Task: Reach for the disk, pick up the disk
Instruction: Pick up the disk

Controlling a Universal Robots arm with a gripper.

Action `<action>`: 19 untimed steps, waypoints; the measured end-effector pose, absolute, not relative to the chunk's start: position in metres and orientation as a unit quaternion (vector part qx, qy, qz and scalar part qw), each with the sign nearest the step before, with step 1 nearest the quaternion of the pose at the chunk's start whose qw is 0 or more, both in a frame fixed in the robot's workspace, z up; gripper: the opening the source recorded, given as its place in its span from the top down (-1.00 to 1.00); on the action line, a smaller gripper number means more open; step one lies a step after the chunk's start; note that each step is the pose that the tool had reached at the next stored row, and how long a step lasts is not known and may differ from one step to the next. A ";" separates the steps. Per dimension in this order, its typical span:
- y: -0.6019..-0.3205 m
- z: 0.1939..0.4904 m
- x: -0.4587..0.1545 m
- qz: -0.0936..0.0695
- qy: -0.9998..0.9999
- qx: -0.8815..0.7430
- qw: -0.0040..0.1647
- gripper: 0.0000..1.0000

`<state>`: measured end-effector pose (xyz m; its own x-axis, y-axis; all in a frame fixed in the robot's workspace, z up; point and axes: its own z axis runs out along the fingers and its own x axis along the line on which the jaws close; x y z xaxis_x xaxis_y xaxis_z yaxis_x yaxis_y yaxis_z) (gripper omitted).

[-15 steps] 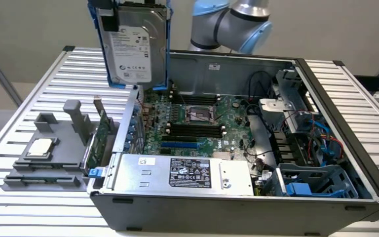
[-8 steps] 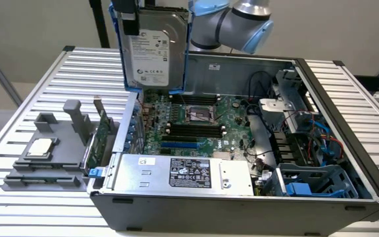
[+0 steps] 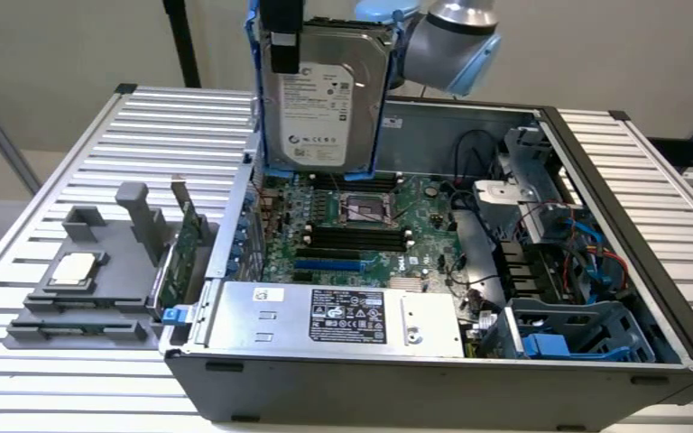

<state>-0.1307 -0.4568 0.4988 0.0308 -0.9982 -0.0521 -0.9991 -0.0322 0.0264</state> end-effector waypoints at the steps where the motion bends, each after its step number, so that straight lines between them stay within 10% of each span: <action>1: -0.458 0.499 -0.126 0.028 0.696 -0.718 0.009 0.35; 19: -0.490 0.499 -0.045 0.028 0.696 -0.718 0.009 0.35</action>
<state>-0.0455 -0.4897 0.4990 0.0307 -0.9982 -0.0524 -0.9991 -0.0321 0.0265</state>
